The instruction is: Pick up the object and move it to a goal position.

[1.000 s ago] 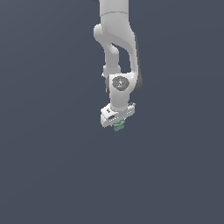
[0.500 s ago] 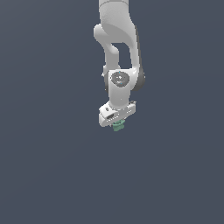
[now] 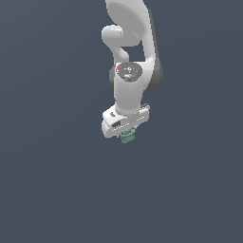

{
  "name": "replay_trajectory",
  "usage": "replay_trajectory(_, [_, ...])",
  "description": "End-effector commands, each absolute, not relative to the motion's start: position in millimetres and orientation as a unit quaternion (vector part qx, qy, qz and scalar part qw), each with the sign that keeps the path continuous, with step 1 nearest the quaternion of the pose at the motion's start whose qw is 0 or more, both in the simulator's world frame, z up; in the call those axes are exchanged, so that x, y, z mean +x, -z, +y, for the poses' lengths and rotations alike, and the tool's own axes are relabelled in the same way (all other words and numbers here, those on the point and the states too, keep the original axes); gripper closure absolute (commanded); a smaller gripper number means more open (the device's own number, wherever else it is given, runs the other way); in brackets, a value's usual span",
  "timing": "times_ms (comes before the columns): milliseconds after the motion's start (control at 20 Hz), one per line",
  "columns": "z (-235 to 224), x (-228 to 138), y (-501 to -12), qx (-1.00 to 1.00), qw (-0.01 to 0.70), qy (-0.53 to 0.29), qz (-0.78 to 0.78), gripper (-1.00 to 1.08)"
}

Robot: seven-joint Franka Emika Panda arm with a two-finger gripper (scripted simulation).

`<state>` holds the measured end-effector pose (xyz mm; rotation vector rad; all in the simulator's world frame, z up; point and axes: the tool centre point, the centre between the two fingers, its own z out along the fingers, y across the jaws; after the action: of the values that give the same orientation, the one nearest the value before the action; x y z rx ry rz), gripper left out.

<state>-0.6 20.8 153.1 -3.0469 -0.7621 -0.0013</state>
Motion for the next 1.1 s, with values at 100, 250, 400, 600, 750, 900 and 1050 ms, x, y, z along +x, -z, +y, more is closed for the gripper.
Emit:
replay_trajectory(100, [16.2, 22.9, -191.4, -0.97, 0.001, 0.0, -0.243, 1.08])
replay_trajectory(250, [13.5, 37.2, -213.4, -0.97, 0.001, 0.0, -0.243, 1.08])
replay_trajectory(400, [11.3, 49.1, -231.2, -0.97, 0.001, 0.0, -0.243, 1.08])
replay_trajectory(600, [9.3, 61.2, -248.5, -0.97, 0.0, 0.0, -0.243, 1.08])
replay_trajectory(750, [8.2, 67.6, -257.4, -0.97, 0.0, 0.0, -0.243, 1.08])
replay_trajectory(900, [7.5, 72.1, -263.4, -0.97, 0.0, 0.0, -0.243, 1.08])
replay_trajectory(1050, [7.1, 74.7, -266.8, -0.97, 0.0, 0.0, -0.243, 1.08])
